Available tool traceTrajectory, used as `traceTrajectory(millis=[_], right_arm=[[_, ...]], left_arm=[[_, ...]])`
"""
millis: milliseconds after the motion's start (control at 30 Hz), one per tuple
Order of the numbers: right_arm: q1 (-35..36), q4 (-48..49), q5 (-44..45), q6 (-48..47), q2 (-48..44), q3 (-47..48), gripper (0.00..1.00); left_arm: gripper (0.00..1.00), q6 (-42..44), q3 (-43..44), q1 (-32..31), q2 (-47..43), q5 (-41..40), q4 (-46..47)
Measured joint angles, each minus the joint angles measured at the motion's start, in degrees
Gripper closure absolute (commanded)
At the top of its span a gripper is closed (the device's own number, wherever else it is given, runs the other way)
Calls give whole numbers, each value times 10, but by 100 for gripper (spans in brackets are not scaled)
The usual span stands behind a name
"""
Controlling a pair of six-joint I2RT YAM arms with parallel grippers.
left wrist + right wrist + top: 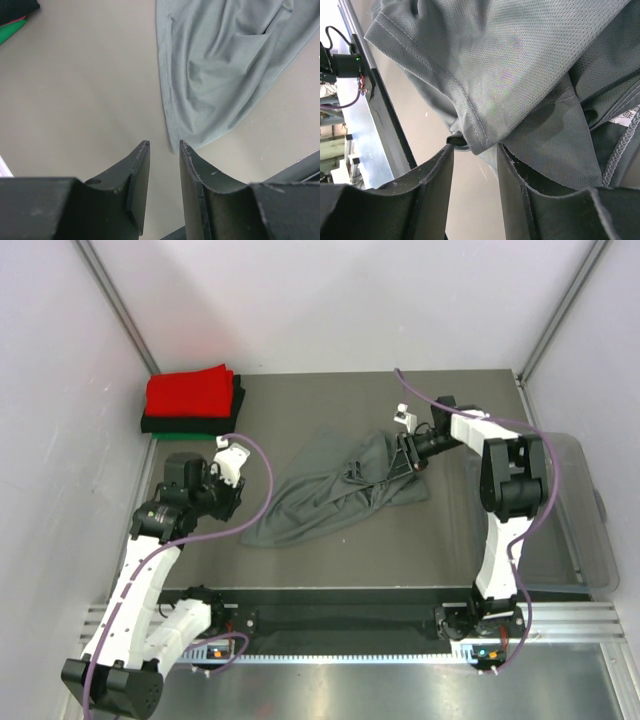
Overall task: Fold and stack the t-shirts
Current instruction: Flatten the tshirt out
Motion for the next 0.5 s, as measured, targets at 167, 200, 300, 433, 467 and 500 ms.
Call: traceTrajectory(millis=[167,200,300,433,467,500], right_arm=[[0,0,-2,3,10,6,61],[0,-1,-3,4,12,8,62],[0,-1,-5,5,18,13,66],[0,-1,-12,7,26,19,78],[0,-2,-12,8,27,19,81],[0,-3,-14,8,27,19,90]], left_arm=[[64,0,0,1,0,0,0],[64,0,0,2,0,0,0],[64,0,0,3,0,2,0],[64,0,0,4,0,5,0],[64,0,0,4,0,5,0],[64,0,0,5,0,6,0]])
